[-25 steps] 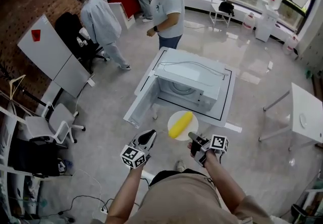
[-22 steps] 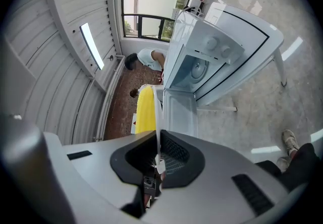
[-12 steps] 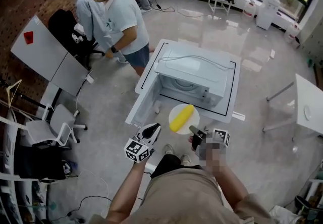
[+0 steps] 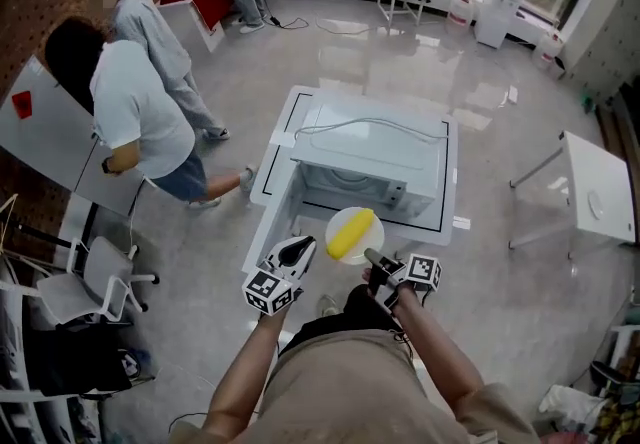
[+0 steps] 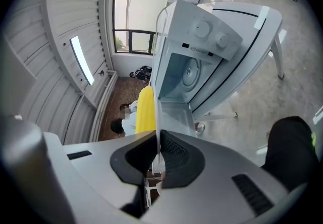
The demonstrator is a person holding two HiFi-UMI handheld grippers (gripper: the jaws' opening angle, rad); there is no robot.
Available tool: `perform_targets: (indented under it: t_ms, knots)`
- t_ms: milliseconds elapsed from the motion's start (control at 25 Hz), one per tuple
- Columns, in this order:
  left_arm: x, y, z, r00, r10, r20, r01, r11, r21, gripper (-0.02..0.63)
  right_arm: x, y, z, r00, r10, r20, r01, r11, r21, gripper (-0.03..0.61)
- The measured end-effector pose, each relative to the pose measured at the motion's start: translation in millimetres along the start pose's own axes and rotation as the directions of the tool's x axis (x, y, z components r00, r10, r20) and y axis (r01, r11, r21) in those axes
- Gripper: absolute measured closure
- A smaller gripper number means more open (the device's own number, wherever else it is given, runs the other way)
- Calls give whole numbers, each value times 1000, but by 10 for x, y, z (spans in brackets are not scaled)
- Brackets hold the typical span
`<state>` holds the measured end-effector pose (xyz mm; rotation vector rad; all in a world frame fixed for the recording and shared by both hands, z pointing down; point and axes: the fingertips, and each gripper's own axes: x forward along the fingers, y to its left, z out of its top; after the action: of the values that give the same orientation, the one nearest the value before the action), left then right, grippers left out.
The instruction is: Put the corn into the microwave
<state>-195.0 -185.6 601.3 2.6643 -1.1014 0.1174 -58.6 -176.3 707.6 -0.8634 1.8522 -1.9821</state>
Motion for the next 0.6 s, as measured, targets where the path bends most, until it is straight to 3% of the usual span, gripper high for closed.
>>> perform_targets:
  t_ms: [360,600]
  knots:
    - [356,221,-83,997,-48,-54,49,998,28,603,442,-326,317,999,4,53,-4,1000,7,561]
    - [587,504,-87,996,-32,-78,34,999,25,603,752,-617,641,995,-4,100,1,1000,30,561]
